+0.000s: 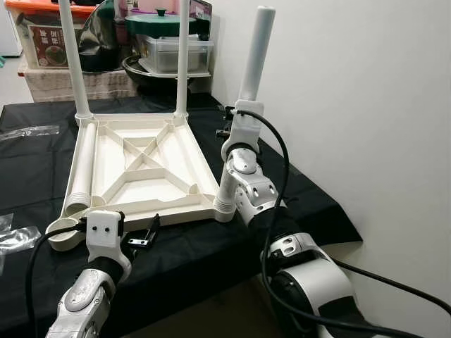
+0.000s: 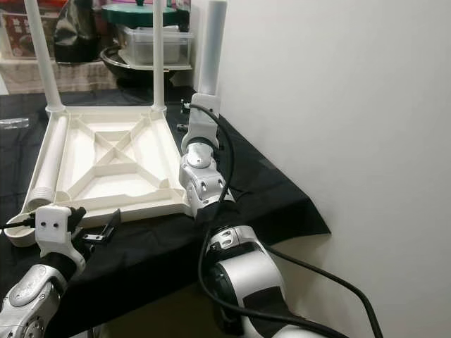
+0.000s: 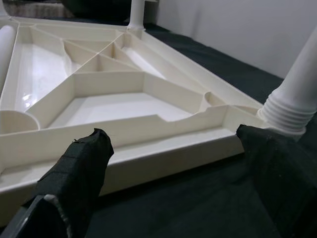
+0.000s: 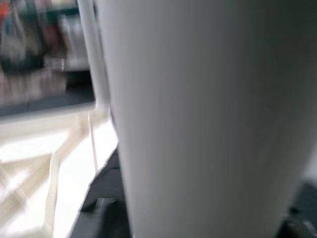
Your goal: Building children table
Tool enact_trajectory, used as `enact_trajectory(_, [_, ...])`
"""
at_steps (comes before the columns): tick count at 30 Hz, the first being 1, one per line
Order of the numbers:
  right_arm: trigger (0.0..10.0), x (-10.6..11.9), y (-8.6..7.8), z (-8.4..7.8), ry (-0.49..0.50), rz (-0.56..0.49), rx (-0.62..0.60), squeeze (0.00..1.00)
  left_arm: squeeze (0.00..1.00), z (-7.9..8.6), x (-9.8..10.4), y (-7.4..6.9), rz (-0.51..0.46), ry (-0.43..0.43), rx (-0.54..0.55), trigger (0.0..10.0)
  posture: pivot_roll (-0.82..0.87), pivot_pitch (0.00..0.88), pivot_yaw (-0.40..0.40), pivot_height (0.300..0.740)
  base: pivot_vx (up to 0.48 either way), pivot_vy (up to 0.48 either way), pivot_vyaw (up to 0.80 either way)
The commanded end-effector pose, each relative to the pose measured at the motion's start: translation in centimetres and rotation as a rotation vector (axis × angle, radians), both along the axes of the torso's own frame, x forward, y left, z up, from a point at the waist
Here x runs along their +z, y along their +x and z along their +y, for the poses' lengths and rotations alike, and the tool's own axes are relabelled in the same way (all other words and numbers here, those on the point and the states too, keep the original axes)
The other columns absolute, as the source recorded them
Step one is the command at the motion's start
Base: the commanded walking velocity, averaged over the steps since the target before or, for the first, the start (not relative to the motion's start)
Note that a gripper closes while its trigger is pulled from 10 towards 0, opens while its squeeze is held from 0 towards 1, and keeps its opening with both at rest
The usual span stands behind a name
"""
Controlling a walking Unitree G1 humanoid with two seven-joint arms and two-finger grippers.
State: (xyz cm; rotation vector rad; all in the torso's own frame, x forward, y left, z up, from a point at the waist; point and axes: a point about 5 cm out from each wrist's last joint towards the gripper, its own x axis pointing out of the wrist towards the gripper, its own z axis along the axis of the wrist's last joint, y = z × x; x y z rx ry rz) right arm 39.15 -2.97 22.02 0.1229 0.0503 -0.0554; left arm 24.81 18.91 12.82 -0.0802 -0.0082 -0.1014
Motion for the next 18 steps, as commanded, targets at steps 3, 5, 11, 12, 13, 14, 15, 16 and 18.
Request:
enact_trajectory(3, [10.0,-0.7,-0.2,0.2,0.025,0.034,0.009,0.67,0.00,-0.3,0.0,0.2,-0.003,0.006,-0.011,10.0,0.06,0.000,-0.133,0.740,0.000,0.000,0.00])
enact_trajectory(5, [10.0,-0.1,-0.2,0.2,0.043,0.015,0.015,0.67,0.00,-0.3,0.0,0.2,-0.003,0.006,-0.011,10.0,0.06,0.000,-0.133,0.740,0.000,0.000,0.00])
enact_trajectory(11, [10.0,1.9,-0.3,-0.2,0.049,-0.050,0.015,1.00,0.00,-0.2,-0.1,0.2,-0.002,0.006,-0.010,10.0,0.05,0.000,-0.132,0.740,0.000,0.000,0.00])
enact_trajectory(12, [10.0,2.1,-0.4,-0.3,0.058,-0.059,0.018,1.00,0.00,-0.2,-0.1,0.2,-0.002,0.006,-0.010,10.0,0.05,0.000,-0.132,0.740,0.000,0.000,0.00])
enact_trajectory(13, [10.0,2.4,-0.4,-0.6,0.065,-0.069,0.020,1.00,0.00,-0.2,-0.1,0.1,-0.002,0.006,-0.010,10.0,0.05,0.000,-0.132,0.740,0.000,0.000,0.00])
enact_trajectory(14, [10.0,2.8,-0.5,-0.9,0.071,-0.082,0.028,1.00,0.00,-0.2,-0.1,0.1,-0.001,0.006,-0.010,10.0,0.05,0.000,-0.132,0.740,0.000,0.000,0.00])
enact_trajectory(15, [10.0,2.8,-0.5,-0.9,0.071,-0.082,0.028,1.00,0.00,-0.2,-0.1,0.1,-0.001,0.006,-0.010,10.0,0.05,0.000,-0.132,0.740,0.000,0.000,0.00])
enact_trajectory(16, [10.0,3.1,-0.6,-1.2,0.075,-0.091,0.037,1.00,0.00,-0.3,-0.1,0.1,-0.001,0.005,-0.010,10.0,0.05,0.000,-0.132,0.740,0.000,0.000,0.00])
enact_trajectory(18, [10.0,3.5,-0.6,-1.3,0.078,-0.102,0.079,1.00,0.00,-0.2,-0.1,0.1,-0.001,0.005,-0.010,10.0,0.05,0.000,-0.128,0.740,0.000,0.000,0.00])
